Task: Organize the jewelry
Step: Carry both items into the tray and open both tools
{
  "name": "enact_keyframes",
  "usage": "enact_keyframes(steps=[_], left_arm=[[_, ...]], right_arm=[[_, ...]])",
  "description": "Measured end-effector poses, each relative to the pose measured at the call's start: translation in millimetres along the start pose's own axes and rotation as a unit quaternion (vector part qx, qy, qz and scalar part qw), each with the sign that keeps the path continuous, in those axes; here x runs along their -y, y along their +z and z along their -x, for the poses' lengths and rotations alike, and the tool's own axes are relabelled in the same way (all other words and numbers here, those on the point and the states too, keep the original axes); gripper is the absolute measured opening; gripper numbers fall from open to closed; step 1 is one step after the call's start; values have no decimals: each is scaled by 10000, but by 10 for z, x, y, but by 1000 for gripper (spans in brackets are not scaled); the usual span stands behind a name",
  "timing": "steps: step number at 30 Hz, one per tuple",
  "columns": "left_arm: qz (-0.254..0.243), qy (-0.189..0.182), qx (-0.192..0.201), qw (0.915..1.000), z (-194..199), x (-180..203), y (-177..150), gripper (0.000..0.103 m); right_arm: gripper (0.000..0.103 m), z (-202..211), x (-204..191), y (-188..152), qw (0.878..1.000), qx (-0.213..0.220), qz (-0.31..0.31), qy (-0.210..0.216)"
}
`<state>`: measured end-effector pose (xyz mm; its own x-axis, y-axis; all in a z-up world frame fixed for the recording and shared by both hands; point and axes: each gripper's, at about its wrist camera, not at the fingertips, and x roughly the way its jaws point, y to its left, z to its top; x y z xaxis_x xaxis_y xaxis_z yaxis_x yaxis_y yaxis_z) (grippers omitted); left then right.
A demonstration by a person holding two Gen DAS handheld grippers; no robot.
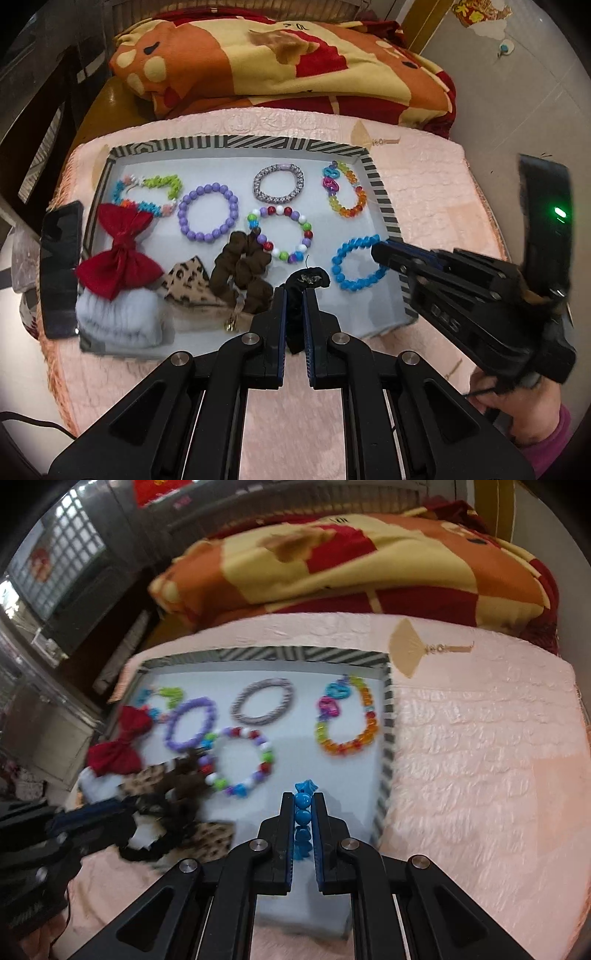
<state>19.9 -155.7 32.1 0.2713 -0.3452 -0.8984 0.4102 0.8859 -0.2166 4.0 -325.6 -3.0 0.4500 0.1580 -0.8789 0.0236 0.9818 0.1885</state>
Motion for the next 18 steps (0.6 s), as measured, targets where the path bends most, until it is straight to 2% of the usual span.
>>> enact_keyframes(steps=[5,13,18], left_arm=[[-129,19,-198,9997,-252,62,66,7],[-386,34,-543,9978,-669,219,43,7],[-389,-30,-686,9969,-836,249,56,7]], right_arm=[[8,-172,113,143,9996,-10,-32,-276],[8,-292,157,232,9994,-90,-1,-348],[12,-239,137,221,9995,-90,26,-310]])
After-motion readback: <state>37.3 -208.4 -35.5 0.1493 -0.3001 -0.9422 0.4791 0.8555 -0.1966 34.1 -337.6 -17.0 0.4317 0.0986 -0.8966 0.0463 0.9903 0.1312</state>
